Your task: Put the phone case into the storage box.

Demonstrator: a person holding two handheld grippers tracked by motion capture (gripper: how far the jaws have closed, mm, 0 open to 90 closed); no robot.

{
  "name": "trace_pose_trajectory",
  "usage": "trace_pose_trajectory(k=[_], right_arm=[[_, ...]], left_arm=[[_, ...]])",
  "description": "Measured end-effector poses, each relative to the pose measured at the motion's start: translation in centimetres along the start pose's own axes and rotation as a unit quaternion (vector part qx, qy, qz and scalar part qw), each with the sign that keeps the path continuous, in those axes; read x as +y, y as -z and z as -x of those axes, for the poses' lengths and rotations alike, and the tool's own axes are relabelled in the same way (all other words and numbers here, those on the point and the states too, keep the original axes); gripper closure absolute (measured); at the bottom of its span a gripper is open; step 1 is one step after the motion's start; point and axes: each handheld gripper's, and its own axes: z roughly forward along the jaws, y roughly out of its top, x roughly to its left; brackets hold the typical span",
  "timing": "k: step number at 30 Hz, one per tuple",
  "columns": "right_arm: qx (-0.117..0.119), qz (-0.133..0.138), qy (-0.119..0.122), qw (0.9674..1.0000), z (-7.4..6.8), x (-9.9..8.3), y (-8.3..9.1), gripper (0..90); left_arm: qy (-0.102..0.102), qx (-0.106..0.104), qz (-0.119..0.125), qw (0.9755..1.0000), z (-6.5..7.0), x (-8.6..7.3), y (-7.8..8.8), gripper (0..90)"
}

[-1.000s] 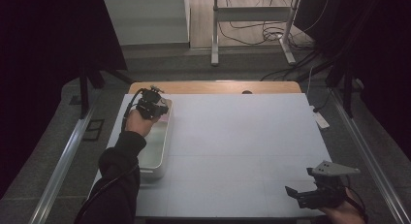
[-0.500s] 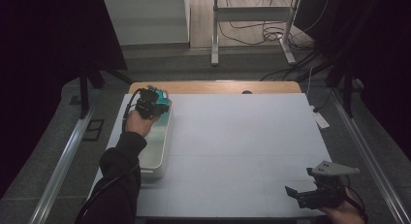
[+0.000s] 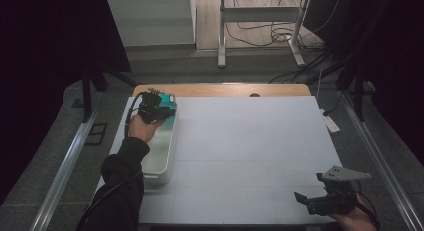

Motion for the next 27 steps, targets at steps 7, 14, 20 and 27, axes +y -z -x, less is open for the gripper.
trace_pose_trajectory(k=[7, 14, 20, 27], right_arm=[[-0.001, 0.001, -0.003, 1.0000, 0.0, 0.0, 0.0, 0.0], [-0.001, 0.002, -0.003, 1.0000, 0.1, 0.0, 0.0, 0.0], [-0.001, 0.002, -0.003, 1.0000, 0.1, 0.0, 0.0, 0.0], [-0.002, 0.000, -0.002, 1.0000, 0.0, 0.0, 0.0, 0.0]], left_arm=[[0.000, -0.009, 0.015, 0.9998, -0.1, -0.2, 0.6, 50.9], [-0.007, -0.012, 0.024, 0.9996, 0.2, -0.4, 1.0, 40.2], [-0.013, -0.015, 0.030, 0.9994, 0.3, -0.9, 1.2, 30.7], [-0.015, -0.021, 0.033, 0.9991, 0.2, -1.5, 1.6, 23.1]])
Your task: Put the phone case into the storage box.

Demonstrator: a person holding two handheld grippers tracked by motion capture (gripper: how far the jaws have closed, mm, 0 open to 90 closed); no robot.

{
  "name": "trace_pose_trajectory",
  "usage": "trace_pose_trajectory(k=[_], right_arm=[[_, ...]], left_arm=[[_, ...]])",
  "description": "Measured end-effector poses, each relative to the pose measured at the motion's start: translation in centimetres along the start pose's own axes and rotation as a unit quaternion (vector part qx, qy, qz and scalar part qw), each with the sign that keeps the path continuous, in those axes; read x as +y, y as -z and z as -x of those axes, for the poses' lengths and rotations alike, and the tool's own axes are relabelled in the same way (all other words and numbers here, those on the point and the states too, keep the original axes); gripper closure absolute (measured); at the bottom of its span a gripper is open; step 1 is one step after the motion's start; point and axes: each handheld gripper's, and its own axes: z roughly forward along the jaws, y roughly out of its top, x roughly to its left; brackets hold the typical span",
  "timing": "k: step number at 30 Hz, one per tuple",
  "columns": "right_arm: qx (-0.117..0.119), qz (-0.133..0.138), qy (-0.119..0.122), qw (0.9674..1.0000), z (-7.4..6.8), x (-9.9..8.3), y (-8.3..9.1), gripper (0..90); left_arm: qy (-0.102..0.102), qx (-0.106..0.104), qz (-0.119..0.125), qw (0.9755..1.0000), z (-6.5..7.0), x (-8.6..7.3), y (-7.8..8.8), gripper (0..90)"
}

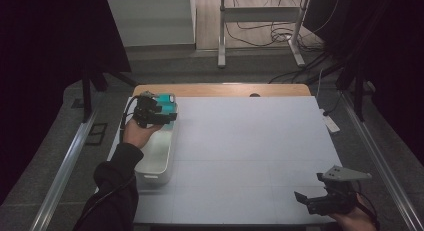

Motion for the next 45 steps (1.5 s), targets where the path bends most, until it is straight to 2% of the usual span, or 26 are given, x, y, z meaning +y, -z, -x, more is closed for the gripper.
trace_pose_trajectory(k=[7, 15, 20, 36, 42, 45], right_arm=[[0.000, 0.000, 0.001, 1.0000, 0.0, 0.0, 0.0, 0.0], [0.000, -0.001, 0.002, 1.0000, 0.0, 0.0, 0.0, 0.0], [0.000, -0.002, 0.002, 1.0000, -0.1, 0.0, 0.0, 0.0], [-0.001, -0.002, 0.002, 1.0000, -0.1, 0.0, 0.0, 0.0], [-0.002, 0.000, 0.000, 1.0000, -0.1, 0.0, 0.0, 0.0], [-0.003, 0.002, -0.002, 1.0000, -0.1, -0.1, 0.1, 0.0]], left_arm=[[-0.006, -0.007, 0.000, 1.0000, 0.2, -0.5, 0.6, 21.2], [-0.003, -0.005, -0.001, 1.0000, 0.7, -0.9, 0.9, 9.5], [-0.008, -0.007, -0.003, 0.9999, 1.0, -1.2, 1.2, 6.2], [-0.018, -0.017, 0.000, 0.9997, 2.1, -2.6, 1.7, 1.5], [-0.025, -0.018, -0.001, 0.9995, 2.5, -3.0, 1.8, 1.0], [-0.036, -0.015, -0.001, 0.9992, 3.0, -3.1, 2.0, 0.7]])
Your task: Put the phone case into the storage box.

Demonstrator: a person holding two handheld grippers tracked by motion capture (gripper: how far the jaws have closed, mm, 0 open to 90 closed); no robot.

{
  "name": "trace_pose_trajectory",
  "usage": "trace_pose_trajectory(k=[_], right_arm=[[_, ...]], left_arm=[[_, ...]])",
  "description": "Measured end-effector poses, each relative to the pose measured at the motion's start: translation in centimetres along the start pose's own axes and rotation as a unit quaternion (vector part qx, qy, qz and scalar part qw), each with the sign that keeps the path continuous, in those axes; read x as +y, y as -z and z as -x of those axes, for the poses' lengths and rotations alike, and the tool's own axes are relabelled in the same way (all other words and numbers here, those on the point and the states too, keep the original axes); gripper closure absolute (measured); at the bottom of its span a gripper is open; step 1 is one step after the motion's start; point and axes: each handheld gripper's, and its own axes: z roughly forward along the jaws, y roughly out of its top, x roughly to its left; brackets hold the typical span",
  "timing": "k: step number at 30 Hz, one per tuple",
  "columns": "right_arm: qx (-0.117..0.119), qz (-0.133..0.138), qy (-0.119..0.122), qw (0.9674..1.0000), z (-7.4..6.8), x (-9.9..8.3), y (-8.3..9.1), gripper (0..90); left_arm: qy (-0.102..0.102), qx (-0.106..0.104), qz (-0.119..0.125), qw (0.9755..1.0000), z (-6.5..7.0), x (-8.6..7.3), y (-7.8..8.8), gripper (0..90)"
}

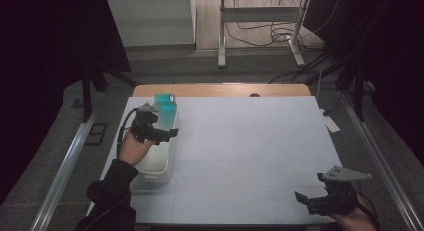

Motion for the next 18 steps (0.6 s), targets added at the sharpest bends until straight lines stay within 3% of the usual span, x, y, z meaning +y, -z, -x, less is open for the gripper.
trace_pose_trajectory(k=[6, 9, 18], right_arm=[[-0.002, -0.003, 0.003, 1.0000, -0.1, 0.0, 0.0, 0.0], [-0.003, -0.001, 0.001, 1.0000, -0.1, -0.1, 0.1, 0.0], [-0.003, -0.001, 0.002, 1.0000, -0.2, -0.1, 0.1, 0.0]], left_arm=[[-0.015, 0.005, 0.003, 0.9999, 0.7, -0.2, 0.1, 0.1], [-0.016, -0.004, 0.011, 0.9998, 1.0, -0.3, 0.2, 0.1], [-0.004, -0.028, 0.022, 0.9994, 1.5, -0.5, 0.7, 0.6]])
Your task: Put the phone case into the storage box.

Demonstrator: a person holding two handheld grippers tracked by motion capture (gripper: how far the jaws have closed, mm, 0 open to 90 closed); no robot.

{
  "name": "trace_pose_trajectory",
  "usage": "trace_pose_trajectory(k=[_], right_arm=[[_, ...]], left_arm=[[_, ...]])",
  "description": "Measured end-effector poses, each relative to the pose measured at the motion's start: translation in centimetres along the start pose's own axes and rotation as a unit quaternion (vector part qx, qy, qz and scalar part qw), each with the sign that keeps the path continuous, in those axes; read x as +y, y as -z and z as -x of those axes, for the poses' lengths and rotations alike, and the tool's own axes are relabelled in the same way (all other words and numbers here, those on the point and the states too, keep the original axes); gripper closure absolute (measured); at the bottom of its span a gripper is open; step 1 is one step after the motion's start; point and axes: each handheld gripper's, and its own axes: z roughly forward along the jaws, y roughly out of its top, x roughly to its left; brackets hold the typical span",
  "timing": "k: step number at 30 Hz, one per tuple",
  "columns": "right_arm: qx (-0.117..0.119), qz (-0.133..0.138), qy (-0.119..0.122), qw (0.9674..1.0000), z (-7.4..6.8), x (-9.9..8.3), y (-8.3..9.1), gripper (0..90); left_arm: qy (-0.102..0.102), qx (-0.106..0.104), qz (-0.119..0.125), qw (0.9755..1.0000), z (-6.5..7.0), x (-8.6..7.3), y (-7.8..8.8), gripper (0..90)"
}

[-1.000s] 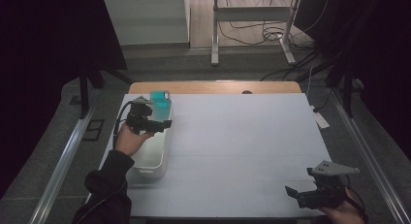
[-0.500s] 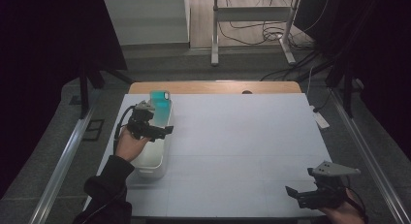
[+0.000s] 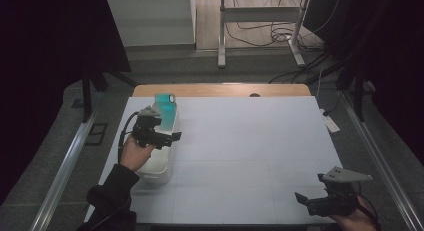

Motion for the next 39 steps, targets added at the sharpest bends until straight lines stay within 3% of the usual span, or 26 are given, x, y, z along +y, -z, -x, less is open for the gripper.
trace_pose_trajectory(k=[11, 23, 39], right_arm=[[-0.003, 0.000, 0.002, 1.0000, -0.1, 0.0, 0.0, 0.0], [-0.005, 0.000, 0.001, 1.0000, -0.1, 0.0, 0.0, 0.0], [-0.007, -0.003, 0.003, 1.0000, -0.1, 0.0, 0.0, 0.0]], left_arm=[[-0.002, -0.012, 0.011, 0.9999, 0.5, -0.7, 0.6, 1.6], [-0.031, -0.007, 0.022, 0.9992, 1.8, -1.0, 1.2, 1.4], [-0.030, -0.005, 0.027, 0.9992, 3.1, -1.6, 2.2, 1.2]])
